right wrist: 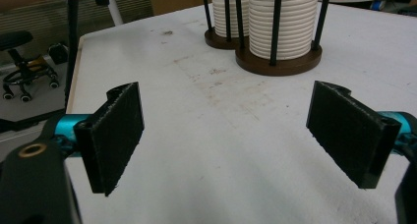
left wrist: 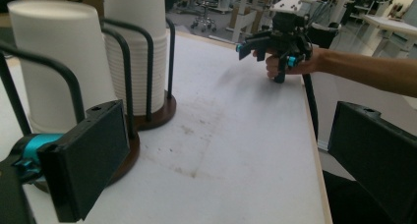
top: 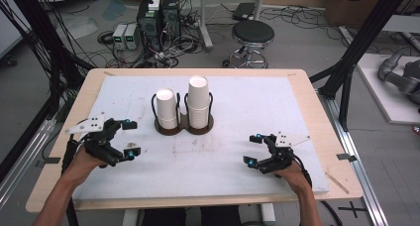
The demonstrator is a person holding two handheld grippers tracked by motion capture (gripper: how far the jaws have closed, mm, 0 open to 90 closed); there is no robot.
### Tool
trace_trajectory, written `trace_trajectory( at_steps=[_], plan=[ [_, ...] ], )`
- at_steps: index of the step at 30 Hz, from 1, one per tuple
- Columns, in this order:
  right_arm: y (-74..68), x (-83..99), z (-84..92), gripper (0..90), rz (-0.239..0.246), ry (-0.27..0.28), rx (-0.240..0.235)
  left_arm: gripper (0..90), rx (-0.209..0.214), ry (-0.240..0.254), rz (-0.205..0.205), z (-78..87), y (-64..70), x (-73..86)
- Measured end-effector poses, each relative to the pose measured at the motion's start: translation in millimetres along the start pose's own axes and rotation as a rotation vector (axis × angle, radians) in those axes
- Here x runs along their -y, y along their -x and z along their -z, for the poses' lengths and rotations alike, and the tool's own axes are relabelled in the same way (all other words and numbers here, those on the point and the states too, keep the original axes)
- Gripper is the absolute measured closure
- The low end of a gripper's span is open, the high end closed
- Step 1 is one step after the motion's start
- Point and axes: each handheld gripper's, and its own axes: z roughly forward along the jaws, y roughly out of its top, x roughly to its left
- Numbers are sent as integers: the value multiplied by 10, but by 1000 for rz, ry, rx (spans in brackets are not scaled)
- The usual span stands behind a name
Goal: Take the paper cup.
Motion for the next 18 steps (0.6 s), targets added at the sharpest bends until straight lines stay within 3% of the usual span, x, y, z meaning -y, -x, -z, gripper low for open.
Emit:
trace_trajectory(
  at_steps=[2, 3, 8, 12, 18],
  plan=[
    [2, 0, 2, 148, 0, -2, -2, 19, -2, -1, -9, 2, -13, -56],
    [2, 0, 2, 148, -4, -1, -5, 19, -3, -8, -26, -1, -37, -167],
    [10, 1, 5, 148, -4, 5, -4, 19, 9, -23, -61, -34, -113, -432],
    [2, 4, 11, 148, -2, 7, 0, 19, 15, -28, -82, -74, -170, -568],
    [2, 5, 12, 148, -7, 9, -2, 19, 49, -76, -120, -244, -283, -843]
  ],
)
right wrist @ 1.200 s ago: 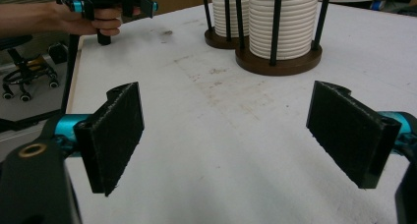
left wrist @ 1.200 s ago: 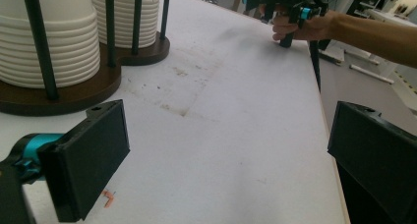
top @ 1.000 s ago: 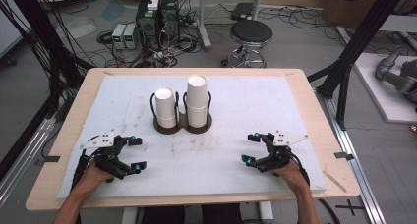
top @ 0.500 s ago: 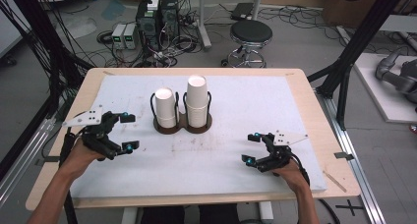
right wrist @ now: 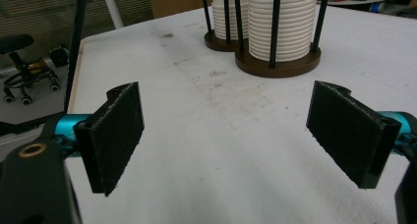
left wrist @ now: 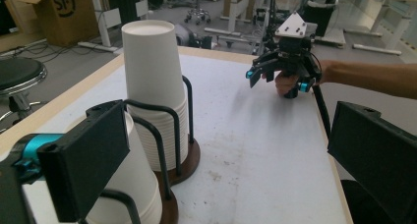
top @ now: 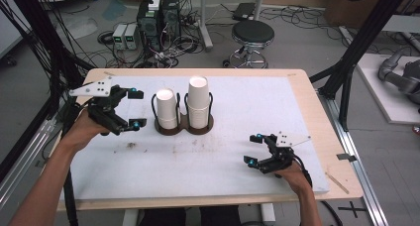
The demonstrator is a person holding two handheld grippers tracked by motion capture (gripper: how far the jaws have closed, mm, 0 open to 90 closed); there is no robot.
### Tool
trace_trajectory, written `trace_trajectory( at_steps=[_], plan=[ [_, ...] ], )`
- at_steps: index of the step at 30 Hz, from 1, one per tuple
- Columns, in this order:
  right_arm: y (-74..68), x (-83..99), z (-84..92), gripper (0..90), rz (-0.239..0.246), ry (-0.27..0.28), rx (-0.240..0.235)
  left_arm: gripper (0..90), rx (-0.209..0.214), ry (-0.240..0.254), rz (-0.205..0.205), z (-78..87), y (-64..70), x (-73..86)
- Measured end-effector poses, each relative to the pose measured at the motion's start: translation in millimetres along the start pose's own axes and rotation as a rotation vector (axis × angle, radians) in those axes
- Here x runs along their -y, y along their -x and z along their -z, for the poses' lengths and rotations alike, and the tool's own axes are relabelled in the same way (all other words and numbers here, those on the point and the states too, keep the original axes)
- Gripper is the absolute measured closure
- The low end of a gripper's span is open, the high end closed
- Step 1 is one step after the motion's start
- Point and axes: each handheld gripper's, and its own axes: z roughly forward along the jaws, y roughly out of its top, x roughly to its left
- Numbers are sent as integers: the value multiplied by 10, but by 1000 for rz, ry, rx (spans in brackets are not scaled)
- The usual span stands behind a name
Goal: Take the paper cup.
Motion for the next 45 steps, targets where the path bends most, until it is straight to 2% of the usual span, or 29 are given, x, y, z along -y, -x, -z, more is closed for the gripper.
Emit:
trace_trajectory(
  at_steps=[4, 7, 9, 11, 12, 13, 18, 19, 20, 22, 24, 26, 28, 31, 36, 37, 38, 39, 40, 43, 45],
  plan=[
    [9, 0, 3, 148, -6, 5, 2, 19, 11, -21, -12, -70, -62, -110],
    [9, 0, 0, 148, 0, 7, 4, 19, 18, -39, -31, -151, -155, -269],
    [9, 0, 0, 148, 1, 6, 3, 19, 20, -36, -40, -172, -183, -317],
    [10, 1, 4, 148, -7, 5, 1, 19, 24, -64, -60, -224, -250, -432],
    [10, 1, 4, 148, -7, 5, 1, 19, 24, -64, -60, -224, -250, -432],
    [10, 1, 3, 148, -8, 7, 0, 19, 32, -69, -62, -253, -293, -497],
    [10, 1, 4, 148, -6, 5, 1, 19, 44, -85, -77, -342, -352, -651],
    [8, -1, 2, 148, -2, 7, 4, 19, 49, -91, -95, -395, -369, -714],
    [7, 0, 1, 148, 0, 7, 5, 19, 49, -91, -95, -395, -369, -714],
    [7, 0, 1, 148, -2, 8, 4, 19, 53, -131, -103, -490, -399, -798],
    [7, 0, 1, 148, 0, 8, 4, 19, 62, -140, -104, -546, -425, -851],
    [3, 0, 3, 148, -3, 7, 2, 19, 56, -169, -116, -605, -453, -911],
    [5, 0, 4, 148, -4, 6, 1, 19, 56, -172, -115, -659, -483, -957],
    [12, 1, 4, 148, 1, 10, 0, 19, 52, -225, -119, -754, -523, -1030],
    [11, 3, 8, 148, -4, 12, 0, 19, 60, -271, -123, -868, -568, -1130],
    [11, 2, 9, 148, -5, 13, -1, 19, 72, -295, -123, -925, -585, -1172],
    [11, 2, 9, 148, -5, 13, -1, 19, 72, -295, -123, -925, -585, -1172],
    [11, 3, 9, 148, -8, 14, -2, 19, 77, -343, -128, -988, -601, -1206],
    [10, 3, 9, 148, -9, 13, -1, 19, 77, -371, -135, -1023, -606, -1219],
    [11, 3, 7, 148, -8, 13, -1, 19, 84, -440, -134, -1121, -625, -1242],
    [13, 3, 8, 148, -8, 13, -2, 19, 83, -487, -150, -1189, -635, -1254]
  ],
)
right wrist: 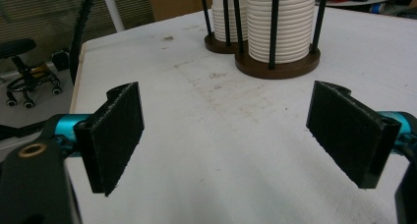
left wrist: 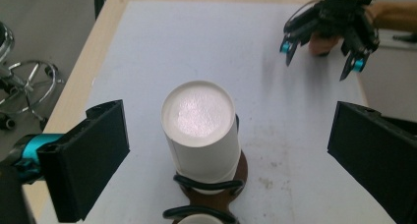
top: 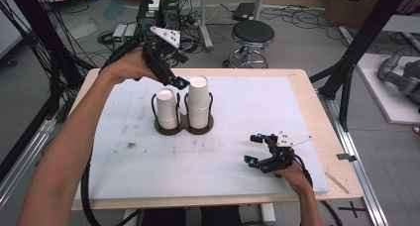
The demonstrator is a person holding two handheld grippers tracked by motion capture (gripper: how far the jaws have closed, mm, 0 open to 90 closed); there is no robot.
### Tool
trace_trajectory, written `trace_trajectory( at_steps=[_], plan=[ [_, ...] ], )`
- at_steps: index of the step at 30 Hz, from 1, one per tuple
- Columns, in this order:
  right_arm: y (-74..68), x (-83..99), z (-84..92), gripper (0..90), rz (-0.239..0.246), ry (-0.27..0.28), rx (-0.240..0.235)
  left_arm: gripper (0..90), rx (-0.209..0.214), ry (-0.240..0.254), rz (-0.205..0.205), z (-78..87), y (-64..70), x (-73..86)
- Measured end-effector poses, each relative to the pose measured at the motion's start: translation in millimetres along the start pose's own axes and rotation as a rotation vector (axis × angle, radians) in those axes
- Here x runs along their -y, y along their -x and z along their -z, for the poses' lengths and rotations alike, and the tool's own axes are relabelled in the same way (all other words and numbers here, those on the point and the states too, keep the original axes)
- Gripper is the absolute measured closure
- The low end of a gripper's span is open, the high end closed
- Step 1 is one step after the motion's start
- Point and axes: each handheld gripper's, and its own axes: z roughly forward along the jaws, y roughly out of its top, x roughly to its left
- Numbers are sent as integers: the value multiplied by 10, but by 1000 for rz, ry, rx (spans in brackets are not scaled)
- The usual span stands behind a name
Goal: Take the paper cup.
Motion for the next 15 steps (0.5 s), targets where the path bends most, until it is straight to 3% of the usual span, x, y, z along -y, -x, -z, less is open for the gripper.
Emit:
trace_trajectory(
  at_steps=[4, 5, 6, 7, 8, 15],
  plan=[
    [-6, 0, 1, 148, -5, -4, 0, 19, 12, -38, 5, -90, -21, -45],
    [-6, 0, 1, 148, -5, -4, 0, 19, 16, -60, 1, -126, -32, -58],
    [-4, -1, 1, 148, 1, -3, 0, 19, 17, -120, -4, -206, -52, -84],
    [-4, -1, 1, 148, 1, -3, 0, 19, 17, -120, -4, -206, -52, -84],
    [-5, -1, 1, 148, 0, -3, 1, 19, 20, -171, -11, -275, -71, -121],
    [-4, -1, 2, 148, -2, -2, 0, 19, 27, -283, -40, -482, -126, -246]
  ],
)
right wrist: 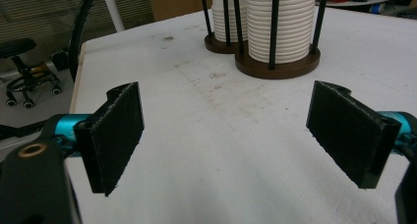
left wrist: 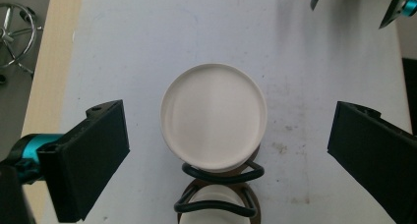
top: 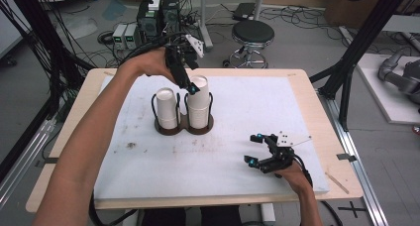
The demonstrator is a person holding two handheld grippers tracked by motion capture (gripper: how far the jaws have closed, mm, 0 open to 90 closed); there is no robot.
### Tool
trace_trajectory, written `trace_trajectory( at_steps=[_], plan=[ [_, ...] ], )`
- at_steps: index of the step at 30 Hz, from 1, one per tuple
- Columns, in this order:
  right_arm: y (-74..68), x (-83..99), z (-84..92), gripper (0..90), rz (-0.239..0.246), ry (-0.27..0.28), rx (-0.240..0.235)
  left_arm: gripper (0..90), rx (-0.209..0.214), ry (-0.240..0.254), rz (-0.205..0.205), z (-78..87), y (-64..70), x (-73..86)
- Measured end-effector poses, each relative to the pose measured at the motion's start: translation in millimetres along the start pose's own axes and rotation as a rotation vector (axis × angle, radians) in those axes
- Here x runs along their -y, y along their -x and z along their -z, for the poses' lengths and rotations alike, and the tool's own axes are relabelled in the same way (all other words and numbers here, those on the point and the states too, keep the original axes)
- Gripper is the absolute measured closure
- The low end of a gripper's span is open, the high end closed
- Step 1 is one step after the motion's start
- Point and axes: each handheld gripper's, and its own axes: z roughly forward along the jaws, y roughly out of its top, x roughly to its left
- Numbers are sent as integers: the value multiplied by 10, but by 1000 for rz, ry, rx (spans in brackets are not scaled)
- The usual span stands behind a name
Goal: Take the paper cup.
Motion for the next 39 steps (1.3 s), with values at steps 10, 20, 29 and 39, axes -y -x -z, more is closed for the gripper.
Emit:
trace_trajectory(
  at_steps=[10, 20, 29, 39],
  plan=[
    [8, 0, 0, 148, -2, 6, -3, 19, 8, -103, -1, -163, -56, -54],
    [4, 1, 0, 148, 2, 3, 0, 19, 14, -153, 2, -265, -68, -69],
    [6, 1, 0, 148, 1, 3, -1, 251, 50, -157, -36, -301, -77, -117],
    [5, 0, 1, 148, -2, 3, -1, 315, 42, -152, -34, -275, -88, -129]
  ],
)
